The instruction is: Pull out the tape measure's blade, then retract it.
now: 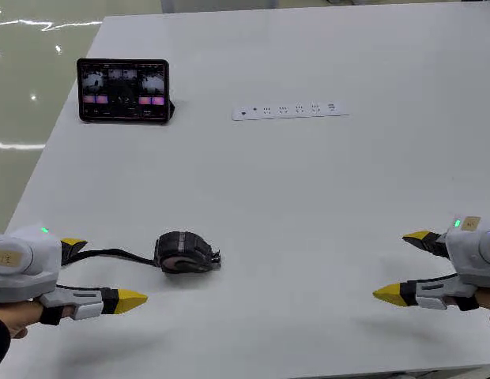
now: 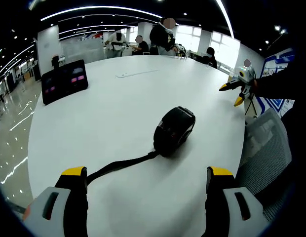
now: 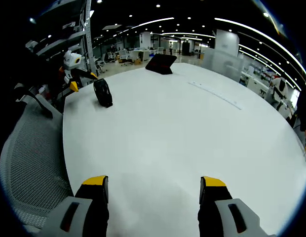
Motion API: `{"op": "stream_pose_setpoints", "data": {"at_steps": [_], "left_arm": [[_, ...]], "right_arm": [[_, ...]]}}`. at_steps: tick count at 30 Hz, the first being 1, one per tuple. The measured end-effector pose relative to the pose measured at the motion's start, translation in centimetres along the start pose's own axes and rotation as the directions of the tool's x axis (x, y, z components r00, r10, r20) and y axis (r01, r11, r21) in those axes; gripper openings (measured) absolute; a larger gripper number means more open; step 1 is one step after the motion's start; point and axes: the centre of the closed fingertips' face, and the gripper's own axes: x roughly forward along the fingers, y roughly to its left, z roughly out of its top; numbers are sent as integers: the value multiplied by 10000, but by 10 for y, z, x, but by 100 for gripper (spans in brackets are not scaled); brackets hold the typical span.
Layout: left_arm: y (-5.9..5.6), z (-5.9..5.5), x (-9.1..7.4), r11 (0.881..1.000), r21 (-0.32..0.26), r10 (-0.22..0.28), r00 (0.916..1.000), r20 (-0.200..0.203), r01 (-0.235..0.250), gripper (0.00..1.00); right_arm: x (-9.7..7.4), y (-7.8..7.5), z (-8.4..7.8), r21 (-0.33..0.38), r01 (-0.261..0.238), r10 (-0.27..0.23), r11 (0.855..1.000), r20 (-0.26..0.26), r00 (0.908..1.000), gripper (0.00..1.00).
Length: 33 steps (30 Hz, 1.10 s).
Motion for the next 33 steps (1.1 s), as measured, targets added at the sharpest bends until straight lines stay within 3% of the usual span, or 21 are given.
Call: {"op": "stream_pose_setpoints", "data": {"at_steps": [6,11,19,33], "left_arm": [[-1,0,-1,10000,13,-50,10000,7,50,99],[-2,2,0,10000,-21,-67,10000,48,67,99],[-3,8,1,9999,7,-104,9998,149,104,99],[-5,10,0,9997,21,-245,9996,146,245,99]], "right_arm": [[-7,6,1,-134,-35,37,9999,95,9999,84],[-8,13,5,-30,-288,289,9996,293,9992,99],[-11,13,9,19,-397,395,9992,580,9975,99],[-10,11,3,-39,-402,403,9992,493,9980,99]]}}
